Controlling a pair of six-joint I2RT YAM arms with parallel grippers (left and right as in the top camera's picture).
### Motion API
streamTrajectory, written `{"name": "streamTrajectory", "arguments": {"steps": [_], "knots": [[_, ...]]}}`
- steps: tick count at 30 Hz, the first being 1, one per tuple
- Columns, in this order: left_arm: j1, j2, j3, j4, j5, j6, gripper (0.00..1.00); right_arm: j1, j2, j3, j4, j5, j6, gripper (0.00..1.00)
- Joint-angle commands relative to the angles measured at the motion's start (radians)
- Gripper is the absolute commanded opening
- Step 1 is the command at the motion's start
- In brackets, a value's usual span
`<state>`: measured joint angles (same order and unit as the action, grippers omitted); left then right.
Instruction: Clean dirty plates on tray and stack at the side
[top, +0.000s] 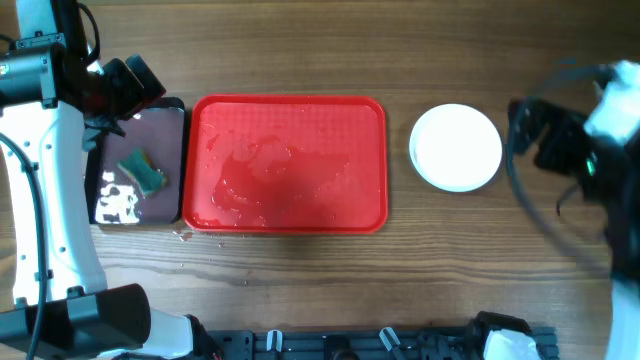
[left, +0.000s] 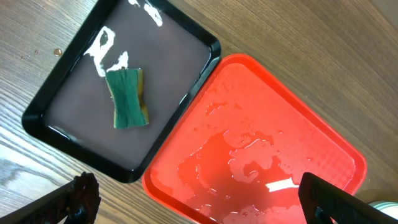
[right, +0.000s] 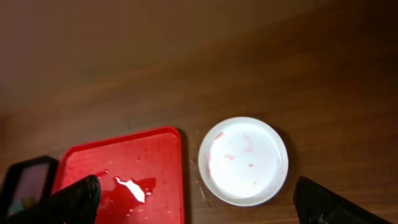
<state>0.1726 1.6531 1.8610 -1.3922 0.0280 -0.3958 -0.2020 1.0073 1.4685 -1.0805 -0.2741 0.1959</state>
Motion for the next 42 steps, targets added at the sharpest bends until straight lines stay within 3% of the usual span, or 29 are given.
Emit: {"name": "streamTrajectory", "arguments": {"steps": [1,12,18,23,32,42], "knots": [[-0.001,0.004,0.008,0.0,0.005,-0.005,1.0,0.006,-0.099,0.014,-0.014,-0.019,0.083,1.0],[-0.001,0.004,0.008,0.0,0.005,-0.005,1.0,0.006,-0.169,0.011,-0.062,0.004,0.092,1.0],[-0.001,0.004,0.008,0.0,0.005,-0.005,1.0,0.012,-0.207,-0.097,0.101,0.003,-0.053,1.0],[-0.001,0.004,0.008,0.0,0.005,-0.005,1.0,0.089,-0.368,-0.373,0.381,0.003,-0.177,1.0],[-0.001,0.004,0.008,0.0,0.005,-0.005,1.0,0.174,-0.726,-1.036,0.935,0.004,-0.181,1.0],[-0.001,0.004,0.008,0.0,0.005,-0.005,1.0,0.254,-0.946,-1.363,1.117,0.08,-0.167,1.0]]}}
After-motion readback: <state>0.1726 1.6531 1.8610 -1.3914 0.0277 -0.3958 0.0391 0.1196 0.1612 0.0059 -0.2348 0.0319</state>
